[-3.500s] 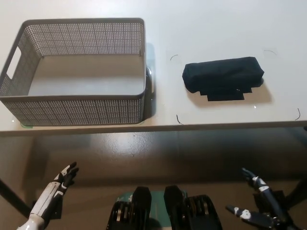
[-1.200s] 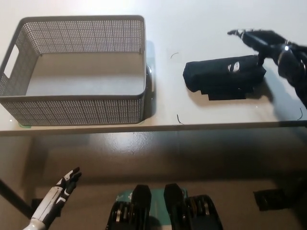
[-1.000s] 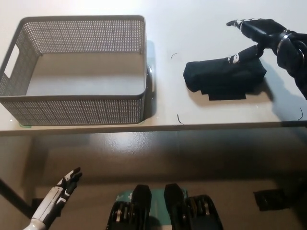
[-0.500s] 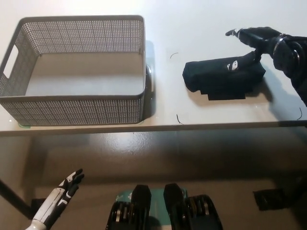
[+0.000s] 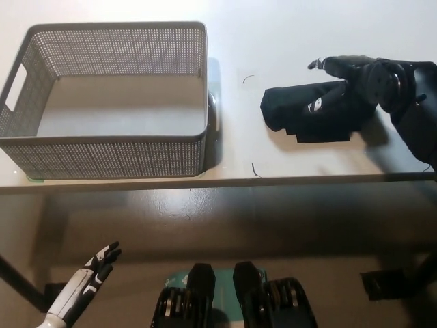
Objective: Use the right hand to pick up the pencil case on the right hand side and put it into a grey container on the left side
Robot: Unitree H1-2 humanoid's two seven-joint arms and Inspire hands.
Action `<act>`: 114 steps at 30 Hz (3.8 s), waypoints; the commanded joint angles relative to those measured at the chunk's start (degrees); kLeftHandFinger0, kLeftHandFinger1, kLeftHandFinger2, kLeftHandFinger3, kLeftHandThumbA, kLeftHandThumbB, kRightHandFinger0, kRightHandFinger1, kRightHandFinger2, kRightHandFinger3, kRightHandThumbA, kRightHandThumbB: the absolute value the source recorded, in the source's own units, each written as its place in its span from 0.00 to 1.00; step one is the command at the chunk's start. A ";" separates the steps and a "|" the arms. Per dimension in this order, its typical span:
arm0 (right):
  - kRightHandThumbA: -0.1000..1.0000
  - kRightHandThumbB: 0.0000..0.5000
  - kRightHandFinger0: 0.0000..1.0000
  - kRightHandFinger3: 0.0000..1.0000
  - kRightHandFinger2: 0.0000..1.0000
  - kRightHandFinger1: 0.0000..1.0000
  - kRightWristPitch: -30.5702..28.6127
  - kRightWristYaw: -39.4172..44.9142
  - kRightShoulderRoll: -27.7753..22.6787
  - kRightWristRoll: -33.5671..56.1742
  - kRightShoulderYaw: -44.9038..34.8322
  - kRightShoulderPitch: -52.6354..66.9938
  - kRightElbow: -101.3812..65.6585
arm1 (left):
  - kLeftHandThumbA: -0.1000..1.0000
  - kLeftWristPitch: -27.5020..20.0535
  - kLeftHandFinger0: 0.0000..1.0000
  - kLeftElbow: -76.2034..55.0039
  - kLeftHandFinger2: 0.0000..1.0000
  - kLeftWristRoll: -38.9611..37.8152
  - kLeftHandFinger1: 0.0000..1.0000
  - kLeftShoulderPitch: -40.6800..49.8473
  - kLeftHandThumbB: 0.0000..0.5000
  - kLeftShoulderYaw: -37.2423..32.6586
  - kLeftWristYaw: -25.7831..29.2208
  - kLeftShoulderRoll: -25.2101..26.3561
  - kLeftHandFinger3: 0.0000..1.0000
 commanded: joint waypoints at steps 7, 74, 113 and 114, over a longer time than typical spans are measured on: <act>0.81 1.00 1.00 1.00 1.00 1.00 -5.52 -7.76 6.45 -0.45 0.74 -6.18 14.00 | 1.00 -2.66 1.00 -2.07 1.00 -0.21 1.00 -0.05 0.70 0.12 -0.49 1.27 1.00; 0.00 0.31 0.00 0.74 0.75 0.29 -17.42 -47.34 12.29 1.92 -9.39 -8.29 -5.16 | 1.00 -4.60 1.00 -0.94 1.00 1.25 1.00 -2.18 0.61 -0.11 -2.03 2.87 1.00; 0.00 0.32 0.00 0.82 0.74 0.34 -18.81 -50.00 30.82 5.40 -11.88 -17.26 12.01 | 1.00 -2.94 1.00 -2.89 1.00 3.18 1.00 -4.33 0.68 -2.35 -4.07 4.64 1.00; 0.00 0.32 0.00 0.83 0.74 0.34 -18.42 -48.93 30.72 5.75 -12.16 -17.23 12.49 | 1.00 -3.22 1.00 -2.70 1.00 2.93 1.00 -4.43 0.67 -2.37 -4.19 4.64 1.00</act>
